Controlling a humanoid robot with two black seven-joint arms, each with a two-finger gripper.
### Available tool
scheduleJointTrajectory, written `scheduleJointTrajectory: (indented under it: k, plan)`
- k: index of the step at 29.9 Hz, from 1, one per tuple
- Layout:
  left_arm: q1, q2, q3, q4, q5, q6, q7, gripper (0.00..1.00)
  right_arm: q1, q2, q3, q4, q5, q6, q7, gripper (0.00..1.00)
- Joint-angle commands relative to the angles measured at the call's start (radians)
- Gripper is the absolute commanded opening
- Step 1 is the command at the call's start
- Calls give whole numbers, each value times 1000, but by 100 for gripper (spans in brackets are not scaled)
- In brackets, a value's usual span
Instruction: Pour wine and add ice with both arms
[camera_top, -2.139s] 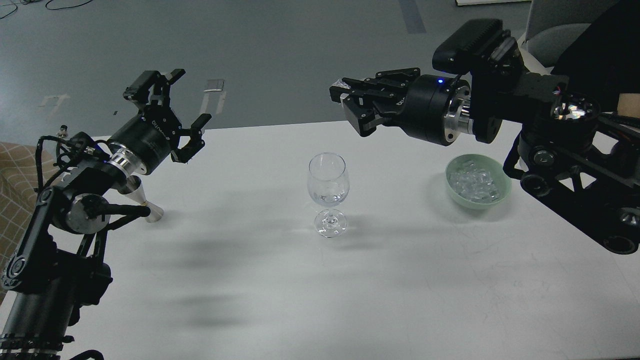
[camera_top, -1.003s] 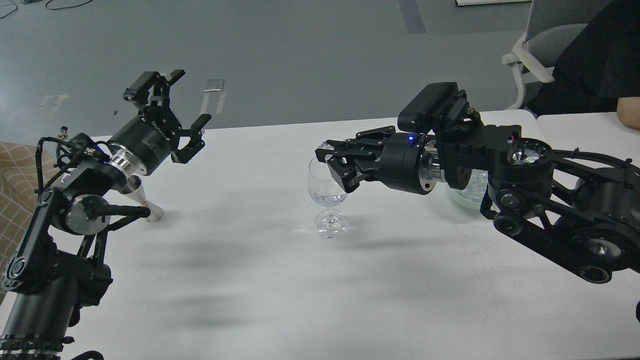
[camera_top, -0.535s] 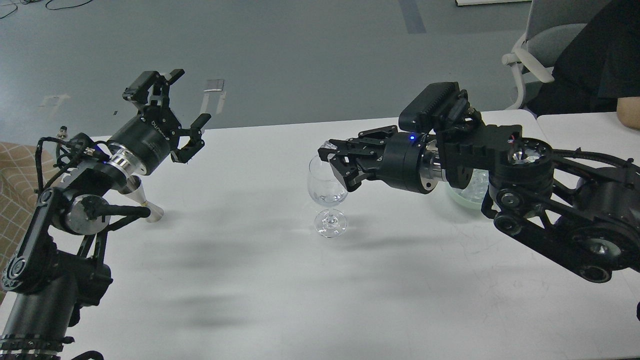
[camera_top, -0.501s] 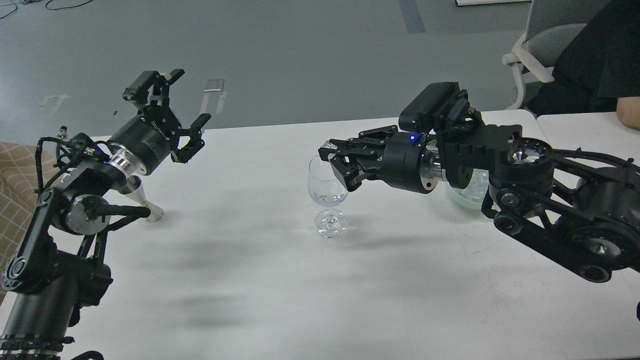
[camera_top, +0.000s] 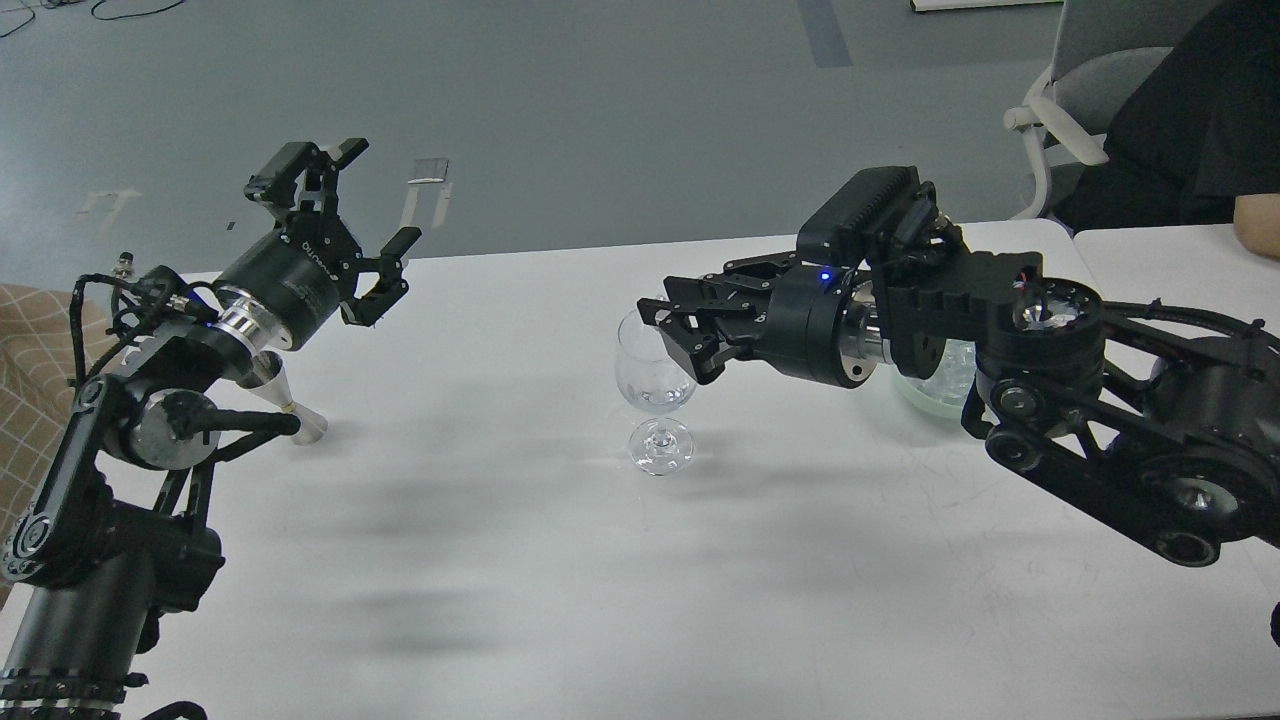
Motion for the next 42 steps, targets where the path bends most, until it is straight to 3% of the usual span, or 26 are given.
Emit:
scheduleJointTrajectory:
  k: [1, 11, 20, 24, 29, 34, 42]
  plan:
    - [1, 0, 0, 1, 0, 0, 0, 98, 0, 0, 0, 0, 0, 0, -2, 42]
    - [0, 0, 0, -1, -1, 0, 0, 98, 6, 0, 14, 1, 0, 0, -9, 42]
    - [0, 2, 0, 1, 0, 0, 0, 98, 121, -9, 159, -54, 18, 0, 0, 44]
    - [-2, 2, 0, 7, 0, 0, 0, 98, 181, -8, 291, -176, 77, 0, 4, 61]
    - [-2, 2, 0, 10, 0, 1, 0, 98, 280, -6, 412, -392, 210, 0, 4, 97]
    - [-8, -3, -1, 27, -8, 2, -1, 98, 334, -1, 478, -569, 311, 0, 4, 100]
    - [-40, -6, -2, 76, -23, 29, -72, 98, 334, 45, 515, -772, 520, -18, 14, 100]
